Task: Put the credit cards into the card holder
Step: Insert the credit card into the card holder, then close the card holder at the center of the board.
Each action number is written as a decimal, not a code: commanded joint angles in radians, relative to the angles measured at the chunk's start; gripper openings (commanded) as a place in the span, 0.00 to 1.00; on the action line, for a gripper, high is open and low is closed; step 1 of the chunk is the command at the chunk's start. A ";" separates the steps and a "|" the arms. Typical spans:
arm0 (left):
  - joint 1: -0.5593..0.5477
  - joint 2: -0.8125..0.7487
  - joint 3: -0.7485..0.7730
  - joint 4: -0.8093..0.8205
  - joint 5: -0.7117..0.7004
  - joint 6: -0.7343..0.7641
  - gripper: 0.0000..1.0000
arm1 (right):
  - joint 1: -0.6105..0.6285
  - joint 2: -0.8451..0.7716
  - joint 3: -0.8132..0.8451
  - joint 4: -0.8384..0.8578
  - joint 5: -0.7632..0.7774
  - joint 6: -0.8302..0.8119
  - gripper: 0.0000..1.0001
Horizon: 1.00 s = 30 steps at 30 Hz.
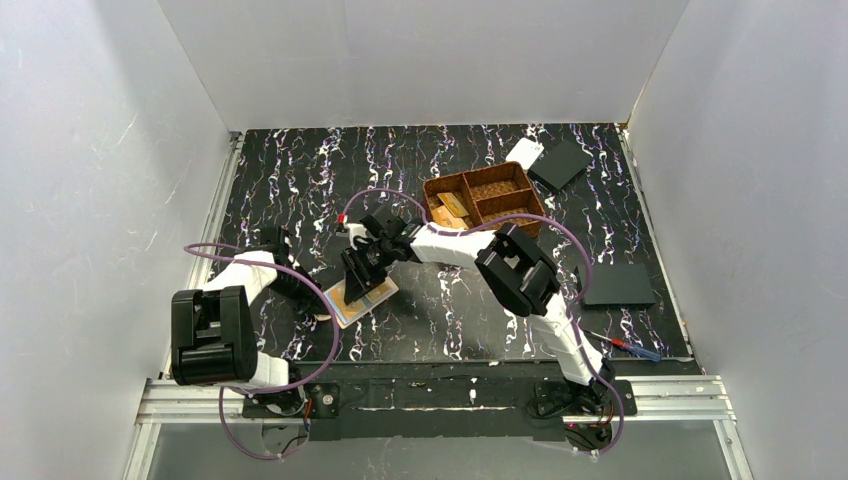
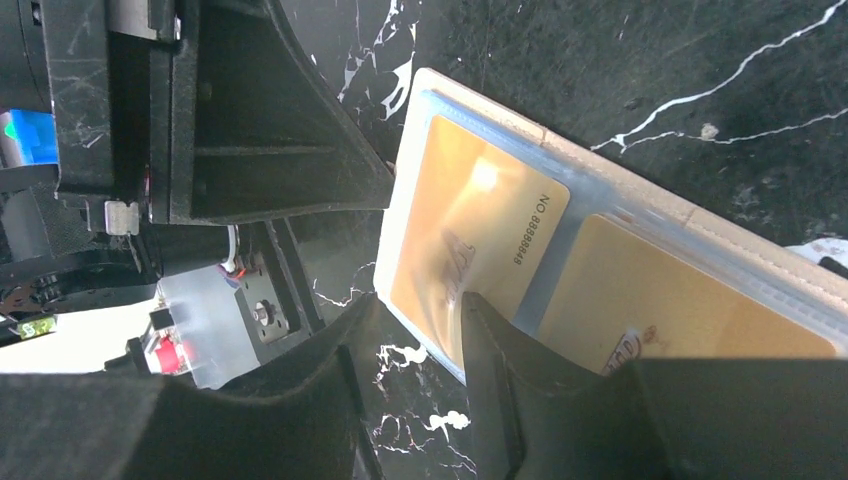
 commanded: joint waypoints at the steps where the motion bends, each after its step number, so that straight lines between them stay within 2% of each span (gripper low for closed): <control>1: -0.007 -0.024 -0.003 -0.001 0.026 -0.001 0.00 | -0.001 -0.032 0.062 -0.061 0.013 -0.048 0.45; 5: -0.007 -0.089 0.068 -0.077 0.048 0.015 0.02 | -0.020 -0.118 0.043 -0.190 0.095 -0.164 0.47; 8: -0.007 -0.144 0.124 -0.142 0.030 0.035 0.14 | -0.029 -0.189 -0.024 -0.200 0.139 -0.238 0.49; 12: -0.005 -0.213 0.188 -0.225 0.003 0.047 0.32 | -0.049 -0.278 -0.140 -0.110 0.172 -0.253 0.51; 16: -0.005 -0.284 0.184 -0.303 -0.073 -0.017 0.46 | -0.074 -0.317 -0.207 -0.047 0.236 -0.188 0.58; 18: -0.004 -0.289 0.168 -0.343 -0.092 -0.052 0.50 | -0.096 -0.309 -0.206 -0.049 0.248 -0.142 0.59; 21: -0.006 -0.281 0.139 -0.371 -0.097 -0.091 0.53 | -0.114 -0.318 -0.221 -0.012 0.294 -0.073 0.66; 24: -0.005 -0.262 0.112 -0.348 -0.089 -0.107 0.54 | -0.121 -0.316 -0.227 0.015 0.330 -0.042 0.67; 30: -0.007 -0.176 0.101 -0.308 -0.086 -0.096 0.51 | -0.122 -0.261 -0.176 -0.046 0.309 -0.055 0.67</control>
